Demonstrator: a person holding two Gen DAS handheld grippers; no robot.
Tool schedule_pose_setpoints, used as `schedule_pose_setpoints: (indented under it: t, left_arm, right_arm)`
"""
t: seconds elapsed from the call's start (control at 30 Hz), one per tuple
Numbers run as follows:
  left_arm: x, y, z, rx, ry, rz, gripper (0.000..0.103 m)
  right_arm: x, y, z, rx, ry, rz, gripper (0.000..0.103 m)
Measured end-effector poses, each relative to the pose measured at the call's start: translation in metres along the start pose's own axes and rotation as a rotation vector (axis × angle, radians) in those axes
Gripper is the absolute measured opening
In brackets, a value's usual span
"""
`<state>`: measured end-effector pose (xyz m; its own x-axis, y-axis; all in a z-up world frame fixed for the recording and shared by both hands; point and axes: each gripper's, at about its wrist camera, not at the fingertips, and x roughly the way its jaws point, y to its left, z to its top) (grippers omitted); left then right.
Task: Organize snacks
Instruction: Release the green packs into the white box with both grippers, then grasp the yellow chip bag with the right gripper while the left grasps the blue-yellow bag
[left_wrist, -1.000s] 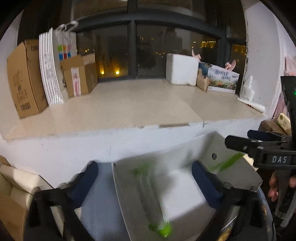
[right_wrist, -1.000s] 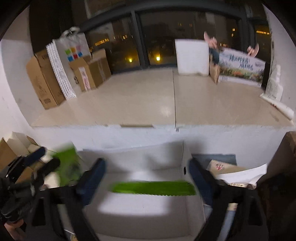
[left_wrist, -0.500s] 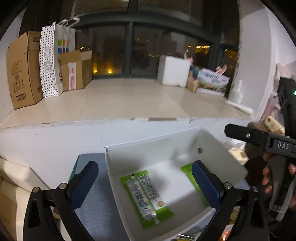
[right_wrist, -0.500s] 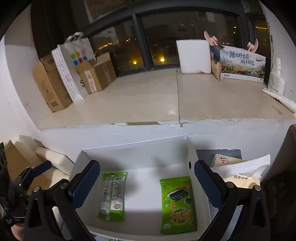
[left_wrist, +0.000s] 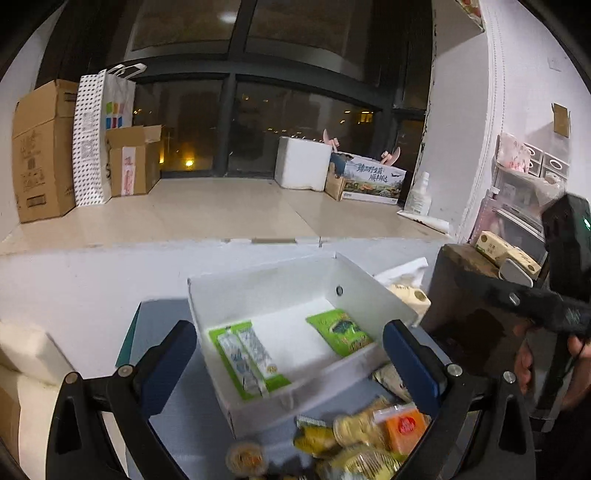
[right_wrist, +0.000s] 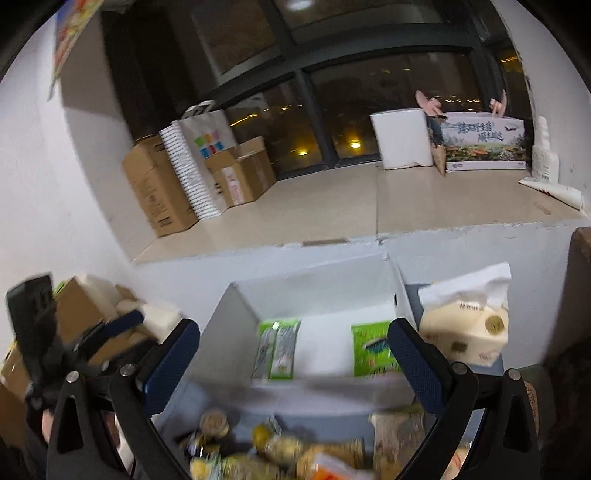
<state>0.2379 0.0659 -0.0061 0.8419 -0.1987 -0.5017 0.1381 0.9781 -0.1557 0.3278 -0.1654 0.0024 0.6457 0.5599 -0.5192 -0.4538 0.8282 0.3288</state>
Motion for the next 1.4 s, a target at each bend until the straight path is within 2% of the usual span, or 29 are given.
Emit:
schedule_pose_setpoints:
  t: [0.13, 0.23, 0.37, 0.53, 0.77, 1.1, 1.2, 1.23, 1.27, 1.3, 1.33, 1.4]
  left_arm:
    - [-0.023, -0.003, -0.017, -0.009, 0.007, -0.019, 0.103]
    - [-0.036, -0.004, -0.033, -0.026, 0.018, -0.007, 0.103]
    - [-0.049, -0.007, -0.056, -0.037, 0.016, 0.011, 0.103]
    - [-0.046, -0.012, -0.083, -0.045, 0.073, 0.012, 0.103]
    - [-0.049, -0.007, -0.098, -0.056, 0.093, 0.037, 0.103]
    - [-0.069, 0.018, -0.116, -0.084, 0.098, 0.08, 0.103]
    - [-0.07, 0.025, -0.123, -0.101, 0.107, 0.083, 0.103]
    - [-0.068, 0.027, -0.126, -0.107, 0.112, 0.082, 0.103]
    - [-0.066, 0.029, -0.127, -0.112, 0.117, 0.082, 0.103]
    - [-0.064, 0.031, -0.129, -0.119, 0.125, 0.081, 0.103]
    - [-0.061, 0.032, -0.131, -0.124, 0.131, 0.081, 0.103]
    - [-0.056, 0.034, -0.133, -0.131, 0.14, 0.072, 0.103]
  right_arm:
    - [-0.034, 0.005, -0.03, -0.04, -0.013, -0.016, 0.103]
    - [-0.055, 0.011, -0.057, -0.075, -0.038, -0.105, 0.103]
    - [-0.069, 0.011, -0.093, -0.025, -0.035, -0.076, 0.103]
    - [-0.063, 0.012, -0.13, 0.023, 0.045, -0.073, 0.103]
    - [-0.032, 0.031, -0.152, -0.018, 0.138, -0.04, 0.103]
    - [0.058, 0.061, -0.159, -0.077, 0.331, 0.017, 0.103]
    - [0.081, 0.063, -0.163, -0.062, 0.401, -0.009, 0.103]
    - [0.084, 0.064, -0.164, -0.058, 0.408, -0.003, 0.101]
    - [0.085, 0.065, -0.165, -0.055, 0.394, 0.023, 0.095]
    - [0.087, 0.066, -0.165, -0.063, 0.387, 0.022, 0.076]
    - [0.088, 0.066, -0.165, -0.077, 0.39, 0.0, 0.066]
    - [0.088, 0.066, -0.166, -0.08, 0.391, -0.008, 0.063]
